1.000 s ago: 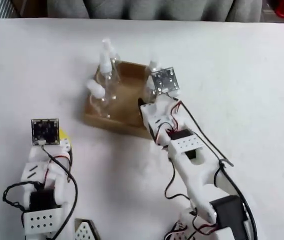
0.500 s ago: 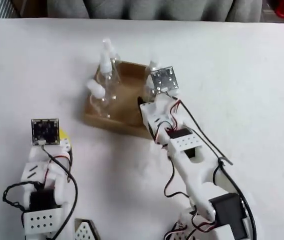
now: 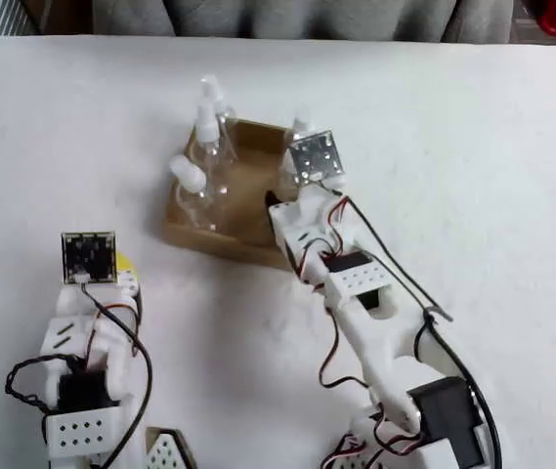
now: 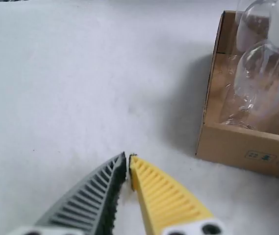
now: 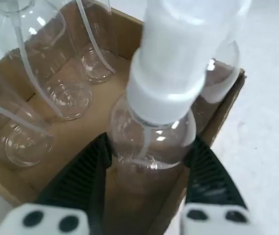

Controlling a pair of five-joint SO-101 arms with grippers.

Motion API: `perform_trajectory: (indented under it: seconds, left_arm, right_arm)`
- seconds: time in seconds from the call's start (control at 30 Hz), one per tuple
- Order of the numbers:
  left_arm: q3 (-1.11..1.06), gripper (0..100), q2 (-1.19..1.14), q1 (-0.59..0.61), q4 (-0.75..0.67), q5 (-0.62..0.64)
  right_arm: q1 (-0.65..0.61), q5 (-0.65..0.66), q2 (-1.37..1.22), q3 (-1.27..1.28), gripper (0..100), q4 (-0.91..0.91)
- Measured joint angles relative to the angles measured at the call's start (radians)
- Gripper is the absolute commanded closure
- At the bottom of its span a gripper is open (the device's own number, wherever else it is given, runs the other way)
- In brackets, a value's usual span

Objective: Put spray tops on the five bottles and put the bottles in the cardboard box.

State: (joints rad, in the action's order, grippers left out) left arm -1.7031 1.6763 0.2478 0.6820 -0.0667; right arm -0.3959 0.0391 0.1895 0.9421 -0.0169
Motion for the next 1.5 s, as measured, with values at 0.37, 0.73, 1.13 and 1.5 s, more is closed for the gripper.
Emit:
perform_trajectory:
  seconds: [0.37,0.73,1.13,1.5]
  left_arm:
    - [0.0,98,0.0,0.0,0.0,0.0]
    - [0.0,98,0.0,0.0,0.0,0.0]
    - [0.0,98,0.0,0.003,0.0,0.0]
    - [0.0,98,0.0,0.003,0.0,0.0]
  right_arm:
    - [-0.005,0.0,-0.005,0.002,80.7,-0.008]
    - [-0.009,0.0,-0.005,0.002,80.7,-0.008]
    - [-0.028,0.041,-0.008,0.002,72.4,-0.008]
    - [-0.031,0.046,-0.015,0.003,71.5,-0.008]
